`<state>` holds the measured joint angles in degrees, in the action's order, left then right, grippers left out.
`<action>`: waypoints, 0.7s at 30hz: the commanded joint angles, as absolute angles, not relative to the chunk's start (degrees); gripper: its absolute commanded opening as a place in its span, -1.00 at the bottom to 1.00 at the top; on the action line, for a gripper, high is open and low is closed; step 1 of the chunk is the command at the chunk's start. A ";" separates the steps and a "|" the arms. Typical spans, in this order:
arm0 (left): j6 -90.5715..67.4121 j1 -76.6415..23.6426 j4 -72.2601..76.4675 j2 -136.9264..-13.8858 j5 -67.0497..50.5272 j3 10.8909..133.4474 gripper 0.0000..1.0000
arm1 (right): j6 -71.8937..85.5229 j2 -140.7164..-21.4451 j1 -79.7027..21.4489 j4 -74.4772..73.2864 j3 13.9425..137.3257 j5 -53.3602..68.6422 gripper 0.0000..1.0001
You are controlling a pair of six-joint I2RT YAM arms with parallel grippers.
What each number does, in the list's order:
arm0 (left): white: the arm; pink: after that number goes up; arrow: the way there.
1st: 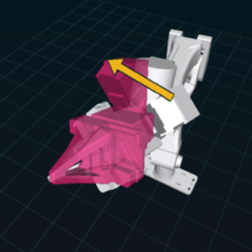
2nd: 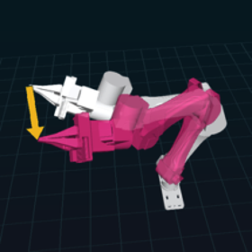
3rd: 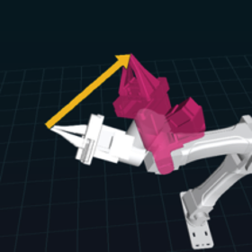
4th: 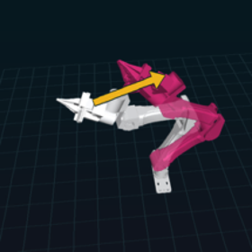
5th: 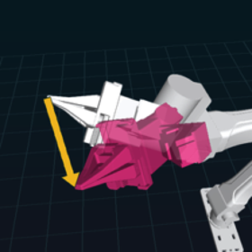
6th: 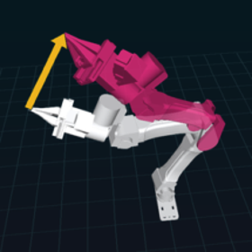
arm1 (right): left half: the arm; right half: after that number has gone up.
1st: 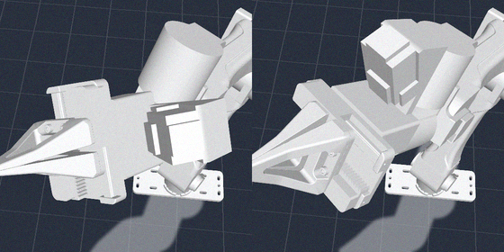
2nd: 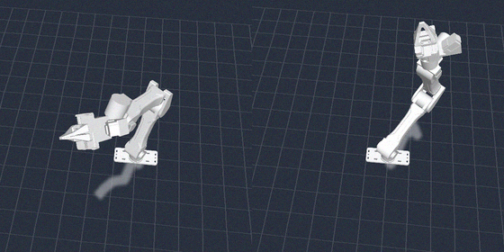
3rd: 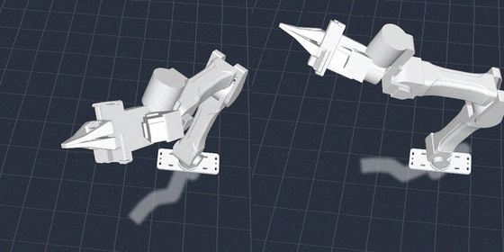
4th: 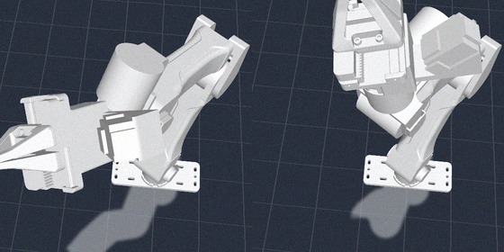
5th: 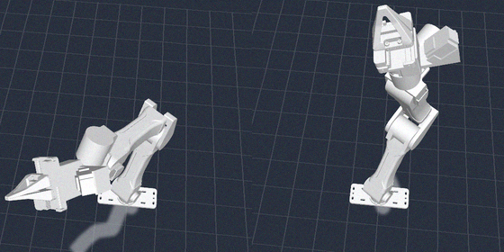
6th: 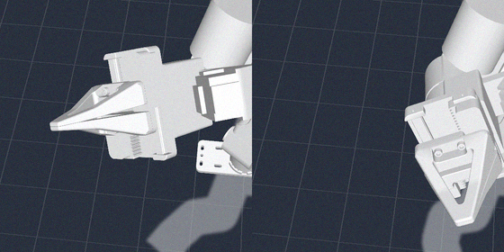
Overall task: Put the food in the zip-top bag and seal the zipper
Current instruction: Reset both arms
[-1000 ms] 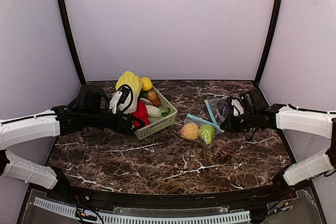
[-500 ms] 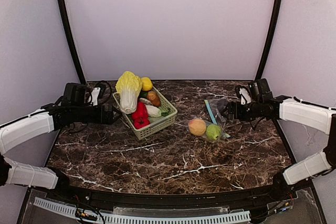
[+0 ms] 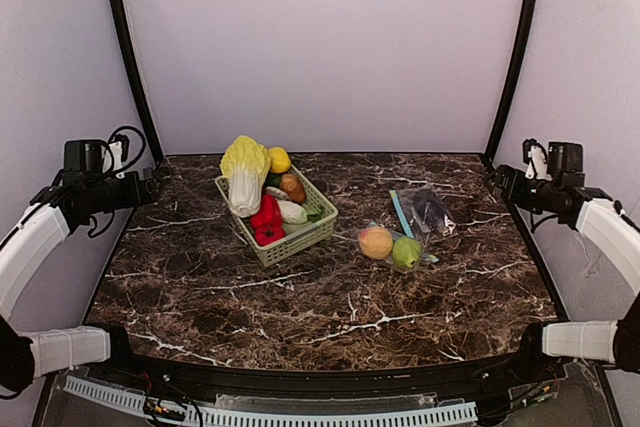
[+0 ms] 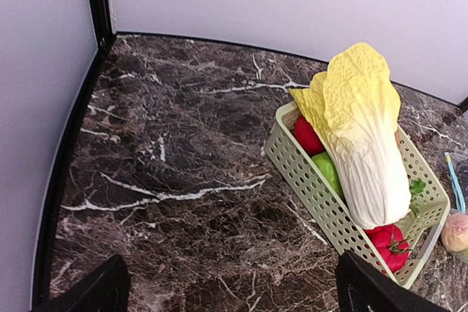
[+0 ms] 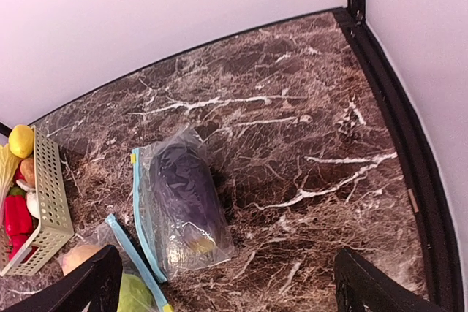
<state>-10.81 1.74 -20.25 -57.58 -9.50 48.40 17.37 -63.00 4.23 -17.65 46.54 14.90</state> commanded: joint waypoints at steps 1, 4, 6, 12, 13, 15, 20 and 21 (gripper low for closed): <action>-5.04 2.08 -24.08 -51.40 -4.08 48.91 0.97 | 13.64 -54.83 4.91 -13.85 42.29 11.02 0.97; -4.61 2.05 -23.12 -46.88 0.02 46.28 0.97 | 12.58 -47.62 4.92 -9.34 38.15 8.93 0.97; -4.85 2.07 -22.05 -44.62 1.24 44.65 0.97 | 12.09 -42.86 4.92 -6.86 35.03 8.37 0.97; -5.13 1.93 -20.79 -41.87 1.31 43.06 0.98 | 11.70 -38.94 4.92 -5.35 32.75 6.50 0.97; -4.93 1.93 -21.04 -41.85 1.76 43.13 0.97 | 11.57 -39.05 4.92 -5.47 32.97 6.43 0.97; -4.71 1.94 -21.24 -41.78 2.41 43.09 0.98 | 11.45 -39.31 4.97 -5.61 33.27 6.53 0.97; -4.44 1.93 -21.50 -41.26 2.30 43.02 0.98 | 11.43 -39.57 4.99 -5.68 33.27 6.51 0.97; -4.33 1.98 -21.52 -41.03 2.27 42.92 0.97 | 11.43 -39.53 4.94 -5.69 33.23 6.50 0.97</action>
<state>-5.30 1.76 -21.08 -42.24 1.54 43.90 12.21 -39.59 4.73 -7.75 33.50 7.51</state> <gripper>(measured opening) 0.988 0.986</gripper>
